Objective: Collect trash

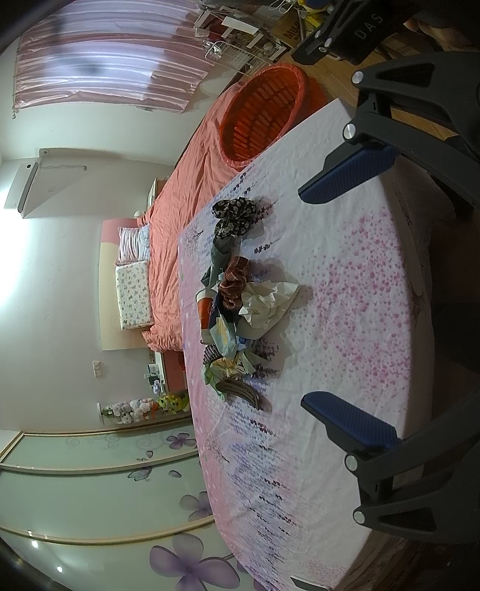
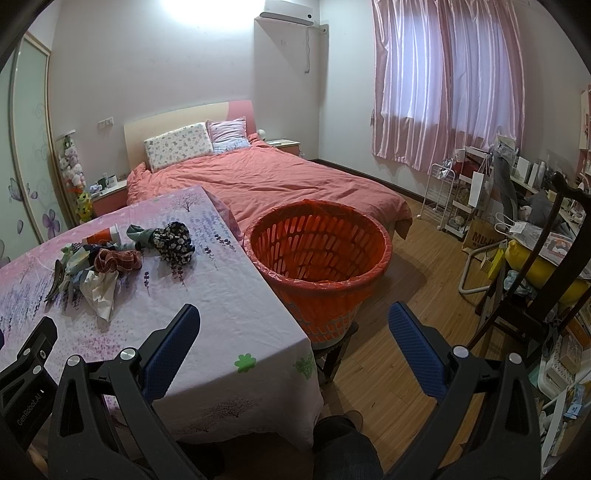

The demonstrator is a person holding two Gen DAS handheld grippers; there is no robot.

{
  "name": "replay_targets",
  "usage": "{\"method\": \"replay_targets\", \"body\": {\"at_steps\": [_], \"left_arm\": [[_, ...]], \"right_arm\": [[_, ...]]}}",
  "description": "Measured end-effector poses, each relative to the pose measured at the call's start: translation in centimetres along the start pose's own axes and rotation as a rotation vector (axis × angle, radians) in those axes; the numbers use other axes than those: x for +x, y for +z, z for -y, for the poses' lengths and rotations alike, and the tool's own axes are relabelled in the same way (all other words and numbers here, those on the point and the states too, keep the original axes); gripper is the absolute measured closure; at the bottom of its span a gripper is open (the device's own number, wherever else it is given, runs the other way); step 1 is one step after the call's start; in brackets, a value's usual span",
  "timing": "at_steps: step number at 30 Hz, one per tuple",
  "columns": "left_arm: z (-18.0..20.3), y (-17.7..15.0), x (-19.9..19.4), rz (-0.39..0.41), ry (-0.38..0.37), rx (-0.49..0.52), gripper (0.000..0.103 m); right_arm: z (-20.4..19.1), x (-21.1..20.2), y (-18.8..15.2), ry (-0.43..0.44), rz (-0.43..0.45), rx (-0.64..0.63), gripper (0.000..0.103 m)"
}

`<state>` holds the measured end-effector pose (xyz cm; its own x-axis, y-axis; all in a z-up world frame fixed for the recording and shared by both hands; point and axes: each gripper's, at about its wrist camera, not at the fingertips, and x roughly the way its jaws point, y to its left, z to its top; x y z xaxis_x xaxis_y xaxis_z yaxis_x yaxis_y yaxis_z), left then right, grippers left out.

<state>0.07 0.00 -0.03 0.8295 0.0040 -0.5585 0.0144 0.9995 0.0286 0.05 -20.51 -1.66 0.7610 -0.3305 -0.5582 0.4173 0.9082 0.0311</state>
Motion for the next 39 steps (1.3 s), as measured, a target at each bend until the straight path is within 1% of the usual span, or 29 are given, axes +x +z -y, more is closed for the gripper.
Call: {"method": "replay_targets", "body": {"at_steps": [6, 10, 14, 16, 22, 24, 26, 28, 30, 32, 33, 35, 38, 39], "left_arm": [[0.0, 0.0, 0.0, -0.002, 0.000, -0.001, 0.004], [0.6, -0.5, 0.4, -0.007, -0.003, -0.003, 0.004], [0.2, -0.4, 0.5, -0.010, -0.005, -0.004, 0.004], [0.7, -0.3, 0.7, -0.012, -0.007, -0.004, 0.004], [-0.3, 0.2, 1.7, -0.006, 0.007, -0.019, 0.004], [-1.1, 0.4, 2.3, -0.008, 0.012, -0.031, 0.004], [-2.3, 0.9, 3.4, -0.014, 0.028, -0.043, 0.003], [-3.9, 1.6, 4.8, -0.024, 0.048, -0.052, 0.003], [-5.6, 2.3, 6.1, -0.029, 0.080, -0.058, 0.003], [-7.0, 2.9, 7.4, -0.035, 0.102, -0.059, 0.003], [-8.2, 3.4, 8.5, -0.042, 0.116, -0.059, 0.004], [-9.7, 4.2, 10.2, -0.063, 0.113, -0.062, 0.004], [-11.8, 5.1, 13.0, -0.109, 0.114, -0.069, 0.005], [-12.6, 5.5, 14.1, -0.124, 0.107, -0.073, 0.006]], "right_arm": [[0.0, 0.0, 0.0, -0.001, -0.001, -0.001, 0.002], [0.1, 0.1, 0.0, -0.002, -0.001, 0.002, 0.002], [0.1, 0.2, 0.1, -0.001, -0.002, 0.000, 0.002], [0.2, 0.2, 0.1, 0.000, -0.003, -0.002, 0.002], [0.2, 0.8, -0.2, -0.003, 0.000, -0.010, 0.002], [-0.6, 1.6, -0.3, 0.005, -0.004, -0.019, 0.002], [-1.2, 3.2, 0.1, 0.032, -0.018, -0.032, 0.002], [-1.6, 4.2, 0.2, 0.077, -0.026, -0.042, 0.002], [-2.0, 5.2, 0.5, 0.109, -0.034, -0.046, 0.002], [-2.7, 6.4, 0.9, 0.152, -0.047, -0.055, 0.005], [-3.0, 7.0, 1.2, 0.173, -0.055, -0.060, 0.009], [-3.8, 8.3, 1.9, 0.233, -0.083, -0.063, 0.012], [-5.2, 10.6, 3.1, 0.293, -0.135, -0.055, 0.019], [-5.5, 11.5, 3.5, 0.323, -0.161, -0.041, 0.023]]}}
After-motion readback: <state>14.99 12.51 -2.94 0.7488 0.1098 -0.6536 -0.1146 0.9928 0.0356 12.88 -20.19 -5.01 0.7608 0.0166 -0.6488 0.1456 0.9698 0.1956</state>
